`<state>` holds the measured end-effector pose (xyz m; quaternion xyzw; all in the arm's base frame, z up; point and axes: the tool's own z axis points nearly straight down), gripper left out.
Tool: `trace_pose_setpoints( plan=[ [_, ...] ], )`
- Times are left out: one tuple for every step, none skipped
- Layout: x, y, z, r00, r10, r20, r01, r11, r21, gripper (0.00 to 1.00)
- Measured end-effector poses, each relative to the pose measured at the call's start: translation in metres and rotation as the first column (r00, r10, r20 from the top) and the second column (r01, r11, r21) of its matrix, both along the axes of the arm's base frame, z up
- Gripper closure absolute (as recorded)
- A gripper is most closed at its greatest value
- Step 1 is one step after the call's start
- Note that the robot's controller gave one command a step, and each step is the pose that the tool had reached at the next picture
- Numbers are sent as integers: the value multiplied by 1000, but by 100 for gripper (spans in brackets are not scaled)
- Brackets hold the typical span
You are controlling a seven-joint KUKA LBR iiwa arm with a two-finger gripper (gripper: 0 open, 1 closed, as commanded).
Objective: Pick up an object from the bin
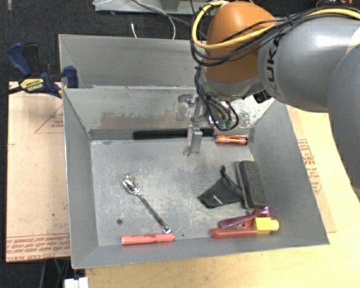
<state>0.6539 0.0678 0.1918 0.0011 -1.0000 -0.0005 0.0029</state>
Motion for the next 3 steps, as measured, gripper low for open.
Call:
trace_pose_setpoints(
  plan=[
    [2,-1,5,1000,-2,8,2,1000,0,0],
    [4,-156,-116,998,-62,10,62,998,2,0],
    [-23,-22,-81,997,-77,10,77,997,4,0]
  ],
)
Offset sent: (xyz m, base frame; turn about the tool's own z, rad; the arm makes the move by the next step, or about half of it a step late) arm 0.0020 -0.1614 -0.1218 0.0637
